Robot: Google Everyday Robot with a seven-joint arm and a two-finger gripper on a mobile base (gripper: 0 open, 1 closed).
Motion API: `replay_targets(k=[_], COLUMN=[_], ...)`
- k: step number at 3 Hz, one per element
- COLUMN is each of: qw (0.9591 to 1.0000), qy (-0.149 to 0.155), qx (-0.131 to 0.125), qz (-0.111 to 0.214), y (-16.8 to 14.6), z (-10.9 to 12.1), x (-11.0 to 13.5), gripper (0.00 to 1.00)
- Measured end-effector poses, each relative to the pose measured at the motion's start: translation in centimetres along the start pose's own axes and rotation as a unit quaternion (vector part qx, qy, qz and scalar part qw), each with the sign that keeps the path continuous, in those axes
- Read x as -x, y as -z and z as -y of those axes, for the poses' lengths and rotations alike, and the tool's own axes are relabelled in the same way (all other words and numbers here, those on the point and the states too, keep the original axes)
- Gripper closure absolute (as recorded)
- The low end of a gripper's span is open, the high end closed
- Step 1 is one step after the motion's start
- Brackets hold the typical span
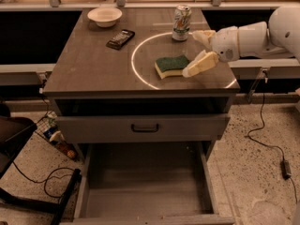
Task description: Place sponge into middle drawer
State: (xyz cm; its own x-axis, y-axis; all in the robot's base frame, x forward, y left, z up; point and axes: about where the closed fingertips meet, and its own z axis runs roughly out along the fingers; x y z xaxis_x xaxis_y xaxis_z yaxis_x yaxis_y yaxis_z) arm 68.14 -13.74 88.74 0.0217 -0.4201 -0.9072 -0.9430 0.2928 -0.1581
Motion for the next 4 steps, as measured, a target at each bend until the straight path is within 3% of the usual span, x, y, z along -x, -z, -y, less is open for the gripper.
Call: replay_targets(k=[2,4], qw=[0.9996,0.9994], qy=[-0.013,-0.014], qx=[-0.008,-0.011], qz=[0.022,0.031], y=[-1.9,-3.9], z=[2.0,1.6], x=[-3.0,-5.4], gripper=[0.0,0.42])
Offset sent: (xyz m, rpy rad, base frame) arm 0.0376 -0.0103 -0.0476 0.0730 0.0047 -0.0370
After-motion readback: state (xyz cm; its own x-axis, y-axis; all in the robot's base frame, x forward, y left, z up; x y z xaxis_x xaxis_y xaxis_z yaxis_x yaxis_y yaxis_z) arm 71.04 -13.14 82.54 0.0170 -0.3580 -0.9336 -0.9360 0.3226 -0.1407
